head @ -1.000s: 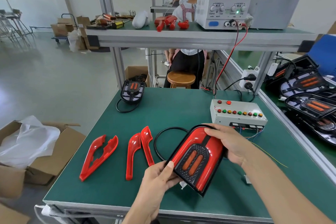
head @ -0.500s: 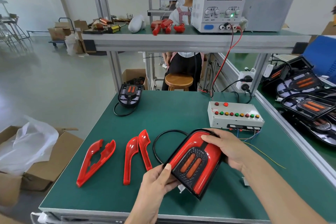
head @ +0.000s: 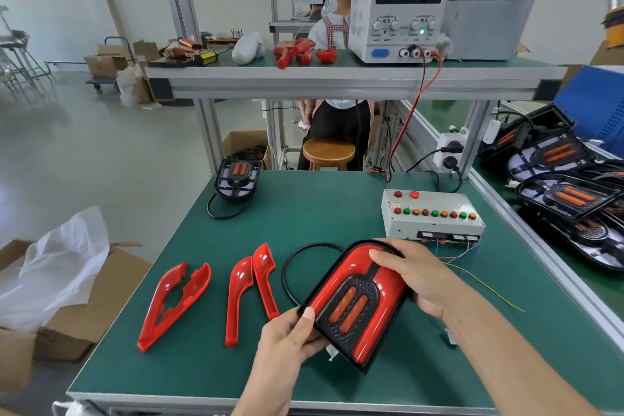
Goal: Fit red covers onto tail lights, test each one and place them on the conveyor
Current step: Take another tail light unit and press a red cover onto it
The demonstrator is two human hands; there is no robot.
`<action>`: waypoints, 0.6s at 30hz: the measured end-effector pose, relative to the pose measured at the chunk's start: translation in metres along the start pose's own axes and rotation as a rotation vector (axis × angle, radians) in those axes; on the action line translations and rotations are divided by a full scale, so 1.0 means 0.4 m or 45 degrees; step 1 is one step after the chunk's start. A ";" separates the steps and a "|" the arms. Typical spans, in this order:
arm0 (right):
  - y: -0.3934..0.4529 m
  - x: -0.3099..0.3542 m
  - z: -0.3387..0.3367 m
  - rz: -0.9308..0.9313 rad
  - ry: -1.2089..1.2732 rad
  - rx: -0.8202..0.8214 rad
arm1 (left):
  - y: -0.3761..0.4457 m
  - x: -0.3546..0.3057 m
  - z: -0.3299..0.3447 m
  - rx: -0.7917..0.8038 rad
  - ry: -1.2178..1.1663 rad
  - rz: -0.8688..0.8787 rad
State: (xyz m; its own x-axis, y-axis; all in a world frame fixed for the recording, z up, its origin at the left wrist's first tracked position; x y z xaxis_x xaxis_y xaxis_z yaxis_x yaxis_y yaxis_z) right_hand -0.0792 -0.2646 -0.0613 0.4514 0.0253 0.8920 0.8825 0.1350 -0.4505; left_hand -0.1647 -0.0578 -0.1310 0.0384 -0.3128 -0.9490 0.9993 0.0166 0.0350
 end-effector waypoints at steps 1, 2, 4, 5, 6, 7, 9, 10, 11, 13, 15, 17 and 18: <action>0.000 0.000 0.001 0.015 0.030 0.010 | 0.000 0.000 -0.001 -0.001 -0.002 -0.001; 0.002 0.001 0.000 0.027 0.062 0.009 | 0.000 0.000 -0.002 0.000 0.000 -0.001; 0.007 0.000 -0.004 0.035 0.112 -0.030 | -0.002 -0.002 -0.002 0.008 0.015 0.006; 0.011 -0.001 -0.006 0.039 0.135 -0.050 | -0.003 -0.004 -0.001 0.016 0.023 0.013; 0.014 -0.004 -0.007 0.047 0.159 -0.061 | -0.005 -0.005 0.001 0.026 0.029 0.019; 0.014 -0.006 -0.006 0.061 0.183 -0.065 | -0.006 -0.007 0.003 0.033 0.035 0.022; 0.014 -0.011 -0.007 0.090 0.230 -0.062 | -0.007 -0.010 0.004 0.041 0.047 0.025; 0.015 -0.014 -0.009 0.104 0.250 -0.058 | -0.008 -0.012 0.005 0.044 0.053 0.027; 0.012 -0.015 -0.010 0.118 0.265 -0.055 | -0.009 -0.014 0.006 0.046 0.057 0.029; 0.010 -0.018 -0.010 0.121 0.277 -0.053 | -0.011 -0.017 0.007 0.051 0.066 0.040; 0.007 -0.020 -0.011 0.087 0.209 -0.085 | -0.012 -0.018 0.009 0.052 0.073 0.053; -0.002 -0.018 -0.008 0.014 0.037 -0.131 | -0.012 -0.019 0.012 0.031 0.065 0.055; -0.008 -0.016 -0.010 -0.021 -0.050 -0.146 | -0.012 -0.020 0.014 0.013 0.056 0.054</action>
State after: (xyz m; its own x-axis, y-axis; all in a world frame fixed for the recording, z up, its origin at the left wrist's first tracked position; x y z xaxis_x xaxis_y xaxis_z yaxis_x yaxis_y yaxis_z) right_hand -0.0843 -0.2691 -0.0659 0.4333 0.0629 0.8990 0.9000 0.0216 -0.4353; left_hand -0.1697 -0.0606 -0.1219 0.0805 -0.2698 -0.9595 0.9967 0.0193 0.0782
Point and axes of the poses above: each hand's wrist, its own y-axis towards the middle knuckle, its own z-axis out of the palm, x = y × z, the point moved 5 cm from there along y, towards the middle knuckle, and after that the axes turned 12 degrees about z, right-handed, at the moved point
